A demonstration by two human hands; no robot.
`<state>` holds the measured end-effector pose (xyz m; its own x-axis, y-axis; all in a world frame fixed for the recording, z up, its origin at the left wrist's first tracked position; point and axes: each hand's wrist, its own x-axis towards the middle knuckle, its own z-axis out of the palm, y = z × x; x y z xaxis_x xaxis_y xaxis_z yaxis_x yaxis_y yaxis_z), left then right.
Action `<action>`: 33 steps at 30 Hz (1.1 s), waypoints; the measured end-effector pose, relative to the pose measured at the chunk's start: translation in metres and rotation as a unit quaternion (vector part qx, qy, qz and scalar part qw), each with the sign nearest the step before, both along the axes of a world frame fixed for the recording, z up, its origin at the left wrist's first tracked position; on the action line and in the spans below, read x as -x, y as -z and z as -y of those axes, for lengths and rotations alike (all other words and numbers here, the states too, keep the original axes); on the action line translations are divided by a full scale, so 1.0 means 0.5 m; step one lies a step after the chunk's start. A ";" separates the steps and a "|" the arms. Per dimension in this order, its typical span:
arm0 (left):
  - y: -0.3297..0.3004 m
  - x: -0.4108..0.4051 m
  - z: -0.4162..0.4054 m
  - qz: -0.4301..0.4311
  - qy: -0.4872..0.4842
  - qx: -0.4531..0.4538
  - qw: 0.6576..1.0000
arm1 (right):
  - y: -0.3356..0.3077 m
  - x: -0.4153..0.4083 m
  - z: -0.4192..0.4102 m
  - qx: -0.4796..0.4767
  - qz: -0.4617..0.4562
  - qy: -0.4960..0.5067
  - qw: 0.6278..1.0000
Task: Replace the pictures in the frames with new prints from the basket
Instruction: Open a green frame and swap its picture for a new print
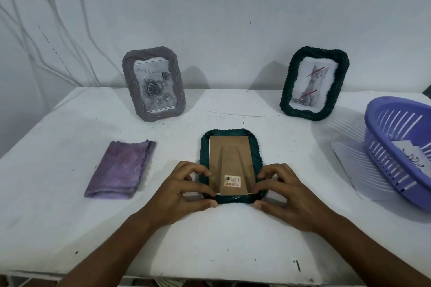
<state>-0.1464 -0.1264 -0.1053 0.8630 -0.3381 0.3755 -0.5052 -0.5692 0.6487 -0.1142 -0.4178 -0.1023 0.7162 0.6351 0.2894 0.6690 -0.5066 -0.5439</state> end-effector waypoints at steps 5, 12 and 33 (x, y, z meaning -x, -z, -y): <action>-0.045 -0.015 0.067 -0.029 -0.173 0.039 0.984 | -0.016 -0.068 -0.016 -0.040 -0.047 0.116 0.991; -0.043 -0.064 0.198 -0.072 -0.351 -0.151 0.921 | 0.014 -0.133 -0.044 -0.016 -0.008 0.159 0.987; -0.059 -0.068 0.205 -0.161 -0.376 0.037 0.912 | 0.015 -0.136 -0.047 -0.002 -0.021 0.179 0.984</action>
<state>-0.1126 -0.2287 -0.0756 0.9098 0.4108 0.0597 0.2335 -0.6252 0.7447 -0.0461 -0.3944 -0.1100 0.9047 0.3391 0.2578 0.4258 -0.7029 -0.5697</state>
